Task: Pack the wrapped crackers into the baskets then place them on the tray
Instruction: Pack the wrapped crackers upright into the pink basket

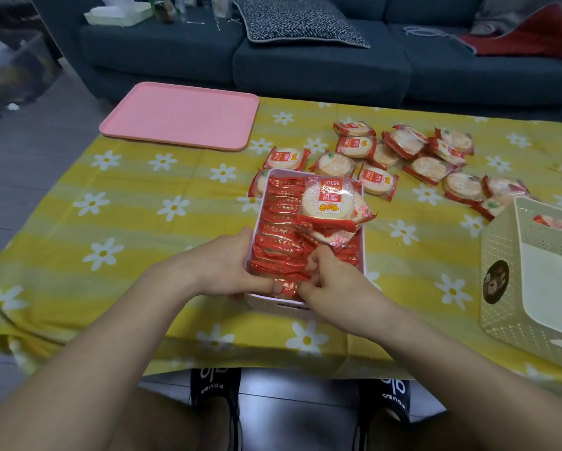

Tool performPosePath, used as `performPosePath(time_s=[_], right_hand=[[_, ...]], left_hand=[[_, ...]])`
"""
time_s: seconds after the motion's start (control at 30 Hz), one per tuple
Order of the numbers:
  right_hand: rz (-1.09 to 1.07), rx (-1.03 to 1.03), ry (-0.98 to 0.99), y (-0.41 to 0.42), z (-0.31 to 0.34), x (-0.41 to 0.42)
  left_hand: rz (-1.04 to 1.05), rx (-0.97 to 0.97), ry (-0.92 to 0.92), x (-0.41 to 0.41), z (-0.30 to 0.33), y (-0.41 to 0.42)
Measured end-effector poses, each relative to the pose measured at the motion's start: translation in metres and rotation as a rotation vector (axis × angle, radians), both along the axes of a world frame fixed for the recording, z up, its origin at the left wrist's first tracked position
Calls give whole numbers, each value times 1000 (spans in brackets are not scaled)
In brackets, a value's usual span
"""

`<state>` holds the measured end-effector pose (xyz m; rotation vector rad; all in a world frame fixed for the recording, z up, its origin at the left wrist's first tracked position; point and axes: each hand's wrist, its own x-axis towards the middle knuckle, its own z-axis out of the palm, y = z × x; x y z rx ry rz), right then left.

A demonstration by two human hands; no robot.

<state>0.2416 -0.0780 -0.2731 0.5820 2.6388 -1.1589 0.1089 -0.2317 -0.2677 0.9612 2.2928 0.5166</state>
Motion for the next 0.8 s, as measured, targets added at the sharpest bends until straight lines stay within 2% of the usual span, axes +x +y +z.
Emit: performPosePath(time_s=[0.17,0.37,0.53,0.7,0.8], right_hand=[[66,27,-37,-1,5,-2],[19,-25,-36,-1,0,-5],[-68,-69,-20,1,-7,-7],[-71,-86,-36,2,-9,-10],[-84,-121,-61,4,-8,-12]], left_hand=[[9,-1,84,3,0,4],[47,-31,-26,-1,0,0],[75,59,-108,0,-3,4],[62,71,48,-1,-8,3],[41,84,77,-4,-8,2]])
